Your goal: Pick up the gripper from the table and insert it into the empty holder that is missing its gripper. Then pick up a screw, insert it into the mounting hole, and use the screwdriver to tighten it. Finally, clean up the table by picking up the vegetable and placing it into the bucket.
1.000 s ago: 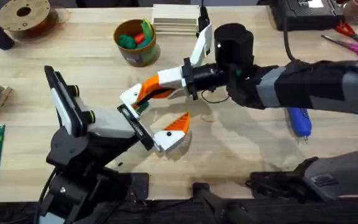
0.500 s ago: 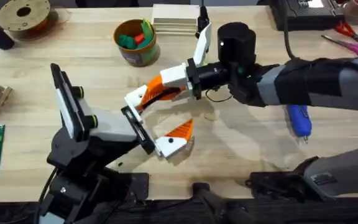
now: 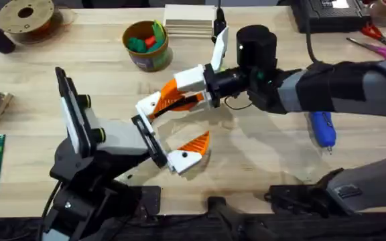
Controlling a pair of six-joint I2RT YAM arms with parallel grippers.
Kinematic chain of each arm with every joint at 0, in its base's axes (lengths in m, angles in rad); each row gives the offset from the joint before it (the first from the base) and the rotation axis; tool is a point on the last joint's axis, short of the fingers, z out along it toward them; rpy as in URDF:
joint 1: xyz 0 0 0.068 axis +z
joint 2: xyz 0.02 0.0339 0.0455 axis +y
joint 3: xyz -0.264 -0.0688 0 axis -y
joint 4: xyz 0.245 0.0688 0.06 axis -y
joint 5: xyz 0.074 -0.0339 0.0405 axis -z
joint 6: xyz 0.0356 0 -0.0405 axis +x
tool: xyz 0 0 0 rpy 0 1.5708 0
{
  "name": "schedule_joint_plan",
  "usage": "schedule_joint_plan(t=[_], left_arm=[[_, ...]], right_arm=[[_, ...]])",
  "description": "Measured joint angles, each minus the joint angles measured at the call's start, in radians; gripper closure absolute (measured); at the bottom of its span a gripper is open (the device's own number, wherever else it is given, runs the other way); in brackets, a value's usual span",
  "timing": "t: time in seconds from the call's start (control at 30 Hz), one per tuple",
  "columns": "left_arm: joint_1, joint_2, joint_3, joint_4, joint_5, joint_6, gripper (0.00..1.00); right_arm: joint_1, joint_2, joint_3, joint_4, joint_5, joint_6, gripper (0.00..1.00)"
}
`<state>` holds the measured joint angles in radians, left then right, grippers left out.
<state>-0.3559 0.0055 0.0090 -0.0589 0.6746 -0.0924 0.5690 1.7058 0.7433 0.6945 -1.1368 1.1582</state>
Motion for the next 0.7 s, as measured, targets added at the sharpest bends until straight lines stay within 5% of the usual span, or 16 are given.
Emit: schedule_joint_plan(t=[0.2, 0.47, 0.7], left_arm=[[-0.023, 0.000, 0.000, -0.004, 0.079, -0.001, 0.014], [-0.023, 0.000, 0.000, -0.005, 0.100, -0.001, 0.014], [-0.023, 0.000, 0.000, -0.005, 0.109, -0.001, 0.014]], right_arm=[[-0.017, 0.000, 0.000, 0.011, -0.007, -0.001, 0.212], [-0.068, 0.000, 0.000, 0.012, -0.003, -0.003, 0.187], [-0.166, -0.002, 0.021, 0.000, 0.168, -0.131, 0.184]])
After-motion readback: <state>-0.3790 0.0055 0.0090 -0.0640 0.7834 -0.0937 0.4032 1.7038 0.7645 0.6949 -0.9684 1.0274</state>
